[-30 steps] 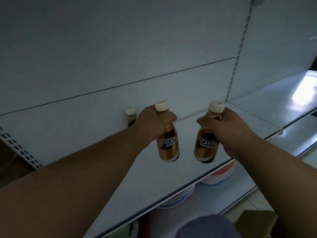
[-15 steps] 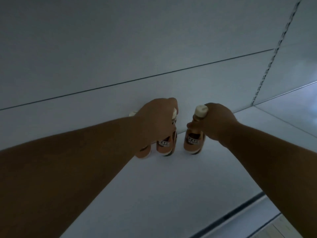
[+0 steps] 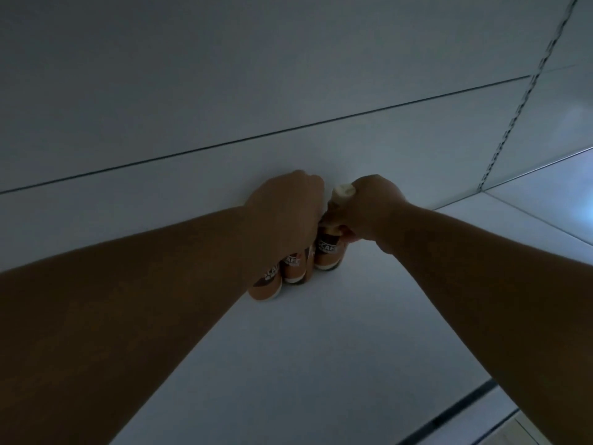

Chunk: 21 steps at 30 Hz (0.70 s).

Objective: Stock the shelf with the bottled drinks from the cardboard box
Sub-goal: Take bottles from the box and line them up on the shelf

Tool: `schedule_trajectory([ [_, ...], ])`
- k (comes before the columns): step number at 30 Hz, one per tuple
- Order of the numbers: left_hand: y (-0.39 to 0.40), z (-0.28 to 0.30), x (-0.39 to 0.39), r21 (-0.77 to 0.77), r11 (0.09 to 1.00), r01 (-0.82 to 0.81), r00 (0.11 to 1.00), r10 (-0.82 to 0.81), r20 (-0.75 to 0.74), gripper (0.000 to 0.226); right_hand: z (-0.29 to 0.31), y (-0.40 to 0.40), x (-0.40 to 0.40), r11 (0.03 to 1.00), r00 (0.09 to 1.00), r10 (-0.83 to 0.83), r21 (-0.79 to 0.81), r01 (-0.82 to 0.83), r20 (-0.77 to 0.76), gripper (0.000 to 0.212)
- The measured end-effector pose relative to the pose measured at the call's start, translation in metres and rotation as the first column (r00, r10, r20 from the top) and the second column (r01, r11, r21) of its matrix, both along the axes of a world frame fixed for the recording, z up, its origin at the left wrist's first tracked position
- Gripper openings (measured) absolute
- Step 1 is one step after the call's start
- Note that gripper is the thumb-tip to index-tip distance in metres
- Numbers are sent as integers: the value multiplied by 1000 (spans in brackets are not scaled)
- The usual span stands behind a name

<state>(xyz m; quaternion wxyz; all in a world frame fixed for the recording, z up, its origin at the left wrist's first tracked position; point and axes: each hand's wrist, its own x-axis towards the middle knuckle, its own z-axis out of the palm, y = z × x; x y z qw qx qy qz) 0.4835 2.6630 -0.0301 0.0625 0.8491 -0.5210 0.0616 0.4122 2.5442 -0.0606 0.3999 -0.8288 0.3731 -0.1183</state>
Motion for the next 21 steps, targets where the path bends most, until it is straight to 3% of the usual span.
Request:
schedule_trajectory([
  [4, 3, 0, -5, -34, 999, -11, 999, 13, 52, 23, 8, 2, 2, 997, 997, 74, 23, -74, -18, 34],
  [9, 16, -3, -10, -72, 991, 113, 951, -87, 295, 40, 25, 11, -32, 973, 996, 32, -224, -49, -81, 59],
  [11, 25, 2, -20, -103, 988, 115, 961, -84, 262, 43, 38, 16, -57, 958, 999, 32, -285, -40, -35, 64],
  [14, 37, 7, -49, -200, 971, 132, 988, -113, 103, 28, 53, 29, -101, 909, 999, 48, -414, -49, -13, 59],
  [18, 44, 9, -104, -315, 921, 229, 971, -240, 2, 27, 65, 57, -170, 804, 1000, 12, -594, 2, 20, 51],
  [21, 44, 4, -151, -367, 883, 294, 940, -337, -59, 29, 72, 76, -226, 761, 996, -81, -642, 91, 46, 48],
])
